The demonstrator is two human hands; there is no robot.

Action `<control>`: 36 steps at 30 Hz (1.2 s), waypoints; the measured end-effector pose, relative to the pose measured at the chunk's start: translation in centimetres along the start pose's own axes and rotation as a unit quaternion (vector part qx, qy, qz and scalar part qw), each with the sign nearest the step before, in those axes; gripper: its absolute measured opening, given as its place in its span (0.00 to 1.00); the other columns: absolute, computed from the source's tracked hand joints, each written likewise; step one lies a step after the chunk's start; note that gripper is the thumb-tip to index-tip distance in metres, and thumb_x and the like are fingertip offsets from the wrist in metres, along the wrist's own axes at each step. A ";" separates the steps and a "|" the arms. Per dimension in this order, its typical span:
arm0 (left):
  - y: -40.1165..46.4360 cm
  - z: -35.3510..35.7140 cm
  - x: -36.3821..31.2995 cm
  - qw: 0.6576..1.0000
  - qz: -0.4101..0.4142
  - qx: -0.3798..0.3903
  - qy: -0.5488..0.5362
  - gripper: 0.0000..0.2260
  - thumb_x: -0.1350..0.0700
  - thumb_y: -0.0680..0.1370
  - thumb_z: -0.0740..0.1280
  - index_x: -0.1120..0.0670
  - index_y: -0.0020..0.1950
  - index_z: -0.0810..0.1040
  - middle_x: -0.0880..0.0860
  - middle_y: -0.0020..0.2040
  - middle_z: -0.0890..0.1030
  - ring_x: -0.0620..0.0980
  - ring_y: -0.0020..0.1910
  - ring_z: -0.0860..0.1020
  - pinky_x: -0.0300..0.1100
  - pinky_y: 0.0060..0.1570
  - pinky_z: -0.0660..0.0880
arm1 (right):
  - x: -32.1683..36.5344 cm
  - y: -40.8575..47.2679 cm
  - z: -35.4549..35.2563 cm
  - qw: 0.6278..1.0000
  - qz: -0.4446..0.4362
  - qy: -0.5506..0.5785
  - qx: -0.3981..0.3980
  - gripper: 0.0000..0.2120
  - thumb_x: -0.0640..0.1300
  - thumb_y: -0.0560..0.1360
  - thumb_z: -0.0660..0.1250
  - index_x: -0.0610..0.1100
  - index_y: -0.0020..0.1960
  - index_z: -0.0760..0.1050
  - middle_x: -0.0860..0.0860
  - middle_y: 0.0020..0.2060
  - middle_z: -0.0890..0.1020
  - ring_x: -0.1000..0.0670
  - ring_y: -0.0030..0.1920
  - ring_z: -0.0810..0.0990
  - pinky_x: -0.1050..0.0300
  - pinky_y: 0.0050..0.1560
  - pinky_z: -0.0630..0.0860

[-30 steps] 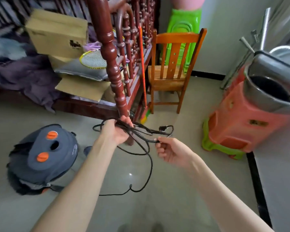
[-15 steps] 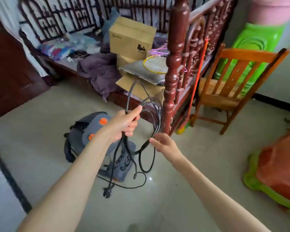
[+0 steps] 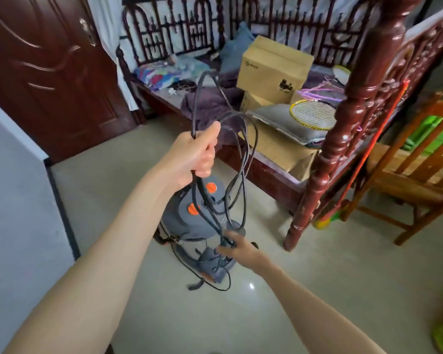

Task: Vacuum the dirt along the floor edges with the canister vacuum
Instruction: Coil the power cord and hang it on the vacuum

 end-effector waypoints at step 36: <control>3.8 -18.9 15.2 0.986 -0.123 -0.109 0.014 0.13 0.53 0.83 0.54 0.60 0.48 0.71 0.54 0.35 0.84 0.50 0.32 0.75 0.36 0.33 0.71 | 13.2 18.9 -0.1 0.704 0.247 0.659 -0.093 0.16 0.38 0.82 0.61 0.23 0.51 0.76 0.36 0.50 0.84 0.46 0.58 0.83 0.58 0.51 0.80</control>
Point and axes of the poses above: each hand's wrist, its own y-axis towards the middle knuckle, its own z-axis out of the palm, x = y × z, the point moved 8 cm from there along y, towards the middle knuckle
